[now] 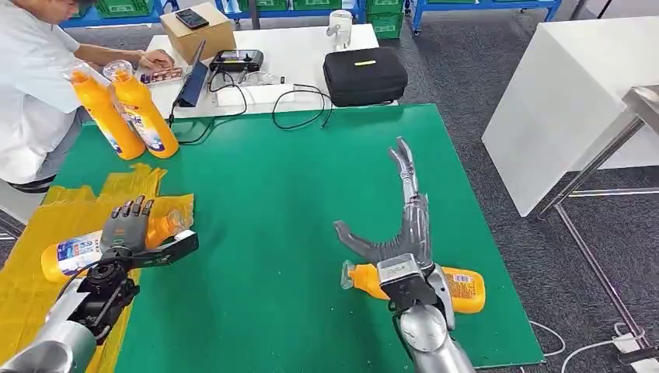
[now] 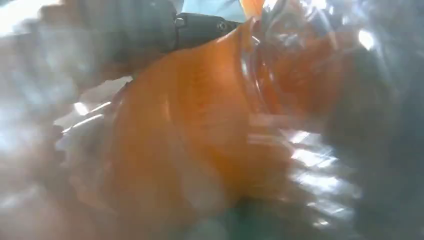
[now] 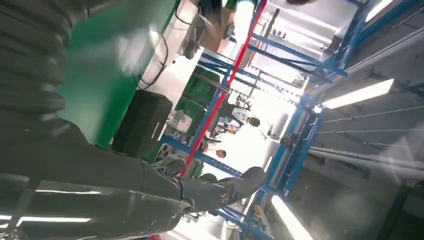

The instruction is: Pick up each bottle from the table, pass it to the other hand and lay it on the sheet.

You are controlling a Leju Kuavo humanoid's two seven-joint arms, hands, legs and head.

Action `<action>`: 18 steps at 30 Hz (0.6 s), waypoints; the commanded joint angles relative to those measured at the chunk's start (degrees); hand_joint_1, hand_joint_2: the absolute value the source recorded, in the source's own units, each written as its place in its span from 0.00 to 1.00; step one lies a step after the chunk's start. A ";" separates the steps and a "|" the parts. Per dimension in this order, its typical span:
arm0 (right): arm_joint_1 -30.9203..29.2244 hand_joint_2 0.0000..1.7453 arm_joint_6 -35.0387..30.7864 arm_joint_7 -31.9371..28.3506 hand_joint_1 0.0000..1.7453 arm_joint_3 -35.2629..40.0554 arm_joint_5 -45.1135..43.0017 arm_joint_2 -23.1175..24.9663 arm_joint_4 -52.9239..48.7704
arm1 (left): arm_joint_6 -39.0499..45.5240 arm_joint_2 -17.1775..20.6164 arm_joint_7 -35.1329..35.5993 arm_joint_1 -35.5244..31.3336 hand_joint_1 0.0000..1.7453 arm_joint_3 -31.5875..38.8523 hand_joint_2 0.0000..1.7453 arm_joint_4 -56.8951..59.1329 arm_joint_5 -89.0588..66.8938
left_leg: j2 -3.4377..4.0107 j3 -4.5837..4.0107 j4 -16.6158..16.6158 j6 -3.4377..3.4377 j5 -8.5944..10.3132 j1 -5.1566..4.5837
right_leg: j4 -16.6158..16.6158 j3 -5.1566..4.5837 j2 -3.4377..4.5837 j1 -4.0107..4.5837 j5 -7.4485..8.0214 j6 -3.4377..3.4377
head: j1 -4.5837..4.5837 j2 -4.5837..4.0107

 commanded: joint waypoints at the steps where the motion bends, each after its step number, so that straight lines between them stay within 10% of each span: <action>1: -2.35 1.00 0.01 0.29 0.00 0.45 -0.01 -0.46 3.76 | -2.82 -0.81 0.35 4.99 0.00 1.40 1.00 6.04 -0.12 | 0.30 0.00 -0.10 0.00 0.03 -0.04 | -0.06 -0.12 0.29 -0.04 0.11 0.03 | 0.00 0.00; 18: -3.00 1.00 0.65 0.57 0.00 0.06 -0.04 -0.16 5.94 | -1.05 -2.92 -5.32 6.03 0.00 6.59 1.00 4.59 3.54 | 0.40 0.25 -0.25 -0.04 0.00 -0.10 | -0.09 0.04 0.44 -0.11 0.09 0.05 | 0.00 0.00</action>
